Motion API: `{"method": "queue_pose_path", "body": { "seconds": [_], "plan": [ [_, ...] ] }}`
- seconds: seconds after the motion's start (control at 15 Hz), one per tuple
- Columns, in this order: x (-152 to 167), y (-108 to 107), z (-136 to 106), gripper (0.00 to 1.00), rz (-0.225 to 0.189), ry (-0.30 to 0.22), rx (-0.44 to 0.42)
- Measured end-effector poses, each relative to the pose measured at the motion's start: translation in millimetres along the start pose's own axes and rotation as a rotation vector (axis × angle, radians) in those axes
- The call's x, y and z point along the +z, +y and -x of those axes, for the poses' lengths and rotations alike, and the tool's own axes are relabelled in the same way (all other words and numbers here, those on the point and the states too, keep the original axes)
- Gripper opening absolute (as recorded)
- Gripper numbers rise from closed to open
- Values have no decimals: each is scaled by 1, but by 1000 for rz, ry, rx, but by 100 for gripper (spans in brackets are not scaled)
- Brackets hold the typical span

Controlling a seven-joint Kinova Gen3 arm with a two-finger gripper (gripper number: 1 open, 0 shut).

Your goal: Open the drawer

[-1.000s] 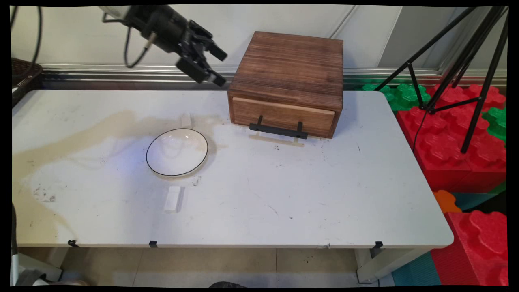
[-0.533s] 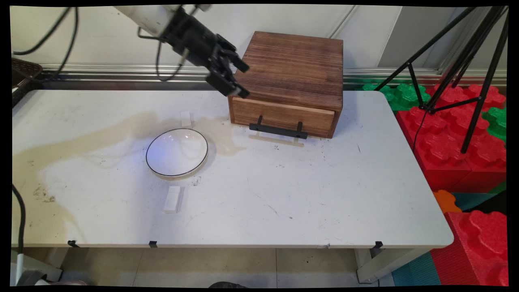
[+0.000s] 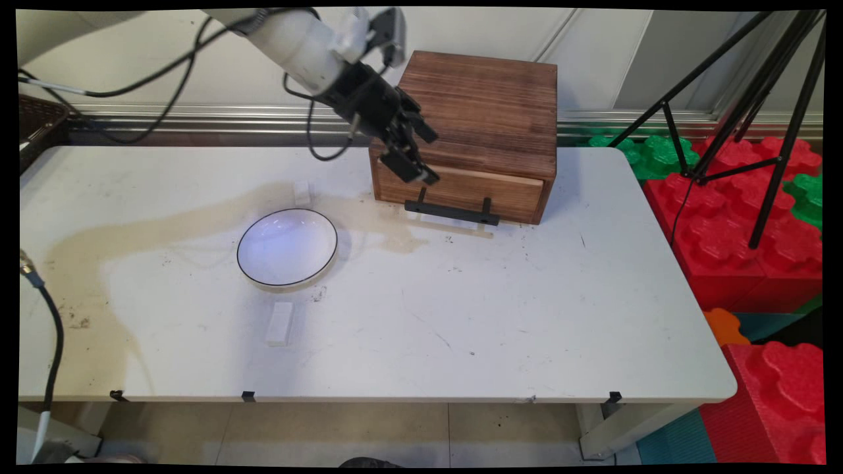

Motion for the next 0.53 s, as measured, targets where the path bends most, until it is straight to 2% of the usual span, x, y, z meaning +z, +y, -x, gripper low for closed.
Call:
{"method": "queue_pose_path", "body": {
  "seconds": [0.53],
  "plan": [
    [61,-4,-5,100,21,-78,55]
  ]
}}
